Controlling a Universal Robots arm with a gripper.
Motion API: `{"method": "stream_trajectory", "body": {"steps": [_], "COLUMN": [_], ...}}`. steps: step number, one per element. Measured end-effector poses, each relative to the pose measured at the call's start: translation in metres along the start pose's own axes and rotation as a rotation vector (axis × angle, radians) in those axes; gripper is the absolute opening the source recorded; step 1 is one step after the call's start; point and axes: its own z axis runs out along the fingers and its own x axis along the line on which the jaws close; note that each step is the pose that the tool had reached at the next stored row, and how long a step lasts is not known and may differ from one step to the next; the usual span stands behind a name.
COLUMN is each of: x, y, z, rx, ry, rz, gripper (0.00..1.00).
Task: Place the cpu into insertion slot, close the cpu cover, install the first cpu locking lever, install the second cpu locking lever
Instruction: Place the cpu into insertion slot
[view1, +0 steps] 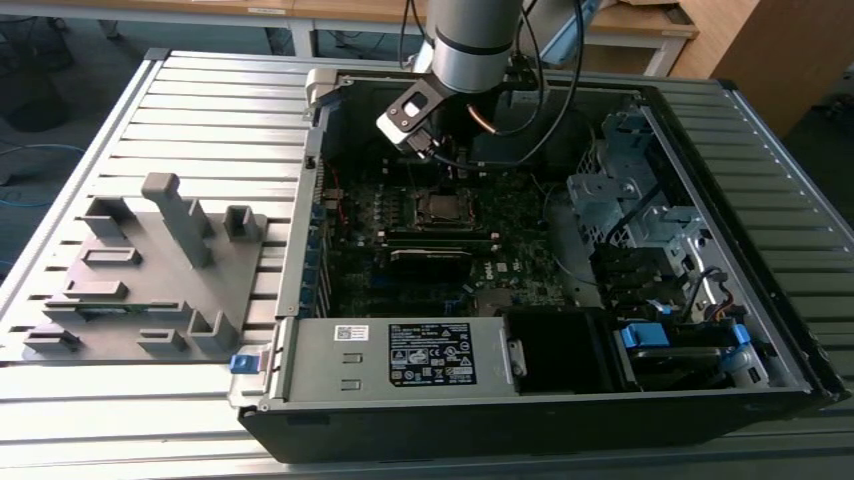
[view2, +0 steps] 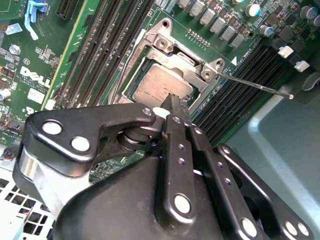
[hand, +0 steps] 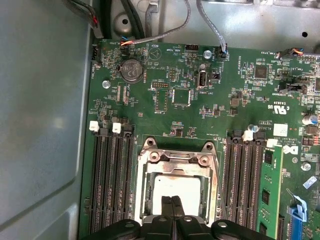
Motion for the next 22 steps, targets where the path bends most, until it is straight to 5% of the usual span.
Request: {"method": "stream_trajectory", "body": {"steps": [7,15,22], "x": [0.0000,0.0000,0.0000], "y": [0.0000,0.0000,0.0000], "z": [0.0000,0.0001,0.0002], "rx": [0.0001,0.0028,0.0029], "ry": [0.0000,-0.0008,-0.0008], "rz": [-0.004,-0.119,-0.125], "gripper": [0.10,0.10,0.10]}}
